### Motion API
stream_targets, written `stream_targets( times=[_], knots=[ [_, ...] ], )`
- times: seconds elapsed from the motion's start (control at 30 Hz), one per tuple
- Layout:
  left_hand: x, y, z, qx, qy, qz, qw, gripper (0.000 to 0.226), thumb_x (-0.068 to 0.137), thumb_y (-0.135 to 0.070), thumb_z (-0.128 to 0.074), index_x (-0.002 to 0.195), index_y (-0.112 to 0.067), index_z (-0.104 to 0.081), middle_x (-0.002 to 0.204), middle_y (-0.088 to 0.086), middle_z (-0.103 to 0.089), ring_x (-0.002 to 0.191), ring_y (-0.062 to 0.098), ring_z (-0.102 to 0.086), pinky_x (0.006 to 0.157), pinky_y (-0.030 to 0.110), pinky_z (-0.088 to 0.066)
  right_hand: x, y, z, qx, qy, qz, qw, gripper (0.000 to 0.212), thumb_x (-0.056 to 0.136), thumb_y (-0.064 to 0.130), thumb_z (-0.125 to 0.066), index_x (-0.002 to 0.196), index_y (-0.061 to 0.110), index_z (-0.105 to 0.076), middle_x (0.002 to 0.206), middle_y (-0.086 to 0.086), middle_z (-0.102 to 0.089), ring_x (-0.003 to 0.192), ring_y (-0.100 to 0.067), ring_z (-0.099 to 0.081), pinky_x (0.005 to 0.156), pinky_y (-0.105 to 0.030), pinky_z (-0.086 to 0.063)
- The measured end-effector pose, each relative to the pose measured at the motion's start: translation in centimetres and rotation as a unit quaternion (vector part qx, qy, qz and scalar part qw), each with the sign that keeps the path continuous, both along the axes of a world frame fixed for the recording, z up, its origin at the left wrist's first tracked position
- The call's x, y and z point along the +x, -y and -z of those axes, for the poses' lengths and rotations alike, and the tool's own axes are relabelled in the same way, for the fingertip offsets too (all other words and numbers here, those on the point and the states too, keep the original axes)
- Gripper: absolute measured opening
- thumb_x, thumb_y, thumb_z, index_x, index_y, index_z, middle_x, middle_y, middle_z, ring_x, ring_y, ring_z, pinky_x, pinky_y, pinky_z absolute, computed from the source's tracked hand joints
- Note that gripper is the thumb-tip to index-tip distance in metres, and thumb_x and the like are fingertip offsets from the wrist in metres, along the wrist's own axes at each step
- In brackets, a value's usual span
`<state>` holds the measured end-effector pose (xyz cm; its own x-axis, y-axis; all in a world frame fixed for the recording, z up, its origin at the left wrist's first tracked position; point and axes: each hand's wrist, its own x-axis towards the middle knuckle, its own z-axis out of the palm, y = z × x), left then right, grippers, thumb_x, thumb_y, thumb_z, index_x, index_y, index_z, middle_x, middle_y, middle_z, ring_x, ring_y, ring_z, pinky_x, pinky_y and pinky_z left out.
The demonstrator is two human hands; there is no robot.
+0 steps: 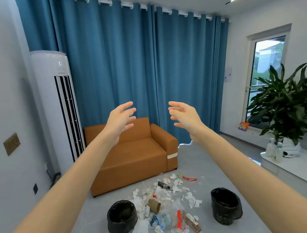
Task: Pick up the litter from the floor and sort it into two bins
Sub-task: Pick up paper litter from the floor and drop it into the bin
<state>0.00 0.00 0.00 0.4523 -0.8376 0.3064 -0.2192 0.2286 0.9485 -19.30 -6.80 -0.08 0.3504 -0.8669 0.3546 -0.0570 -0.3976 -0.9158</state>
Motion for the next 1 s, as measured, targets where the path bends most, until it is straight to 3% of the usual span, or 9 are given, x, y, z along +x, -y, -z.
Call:
stream_targets(
  times=[0.43,0.67,1.0],
  knots=[
    [12.0,8.3,4.6,0.024,-0.014,-0.006,1.0,0.038,0.096,-0.017,-0.05,0.133,-0.023,-0.048,0.125,-0.003,-0.059,0.108,0.016,-0.059,0.089,0.03,-0.05,12.1,8.3,6.1,0.05,-0.008,0.001,0.999,0.035,0.095,0.013,-0.047,0.127,0.024,-0.054,0.116,0.007,-0.056,0.101,-0.013,-0.057,0.09,-0.03,-0.048],
    [21.7,16.9,7.5,0.078,-0.003,0.021,0.997,0.039,0.096,-0.019,-0.05,0.135,-0.021,-0.046,0.129,-0.002,-0.057,0.112,0.017,-0.058,0.096,0.034,-0.049,21.3,16.0,9.7,0.096,-0.025,0.028,0.995,0.036,0.095,0.013,-0.047,0.129,0.022,-0.053,0.119,0.004,-0.057,0.1,-0.014,-0.058,0.087,-0.028,-0.048],
    [31.1,28.1,14.2,0.133,-0.021,0.03,0.99,0.038,0.095,-0.023,-0.053,0.132,-0.025,-0.048,0.125,-0.002,-0.058,0.109,0.015,-0.058,0.091,0.03,-0.05,30.0,27.4,15.8,0.151,-0.043,0.035,0.987,0.034,0.095,0.011,-0.047,0.126,0.022,-0.055,0.12,0.002,-0.058,0.098,-0.014,-0.059,0.087,-0.029,-0.049]
  ],
)
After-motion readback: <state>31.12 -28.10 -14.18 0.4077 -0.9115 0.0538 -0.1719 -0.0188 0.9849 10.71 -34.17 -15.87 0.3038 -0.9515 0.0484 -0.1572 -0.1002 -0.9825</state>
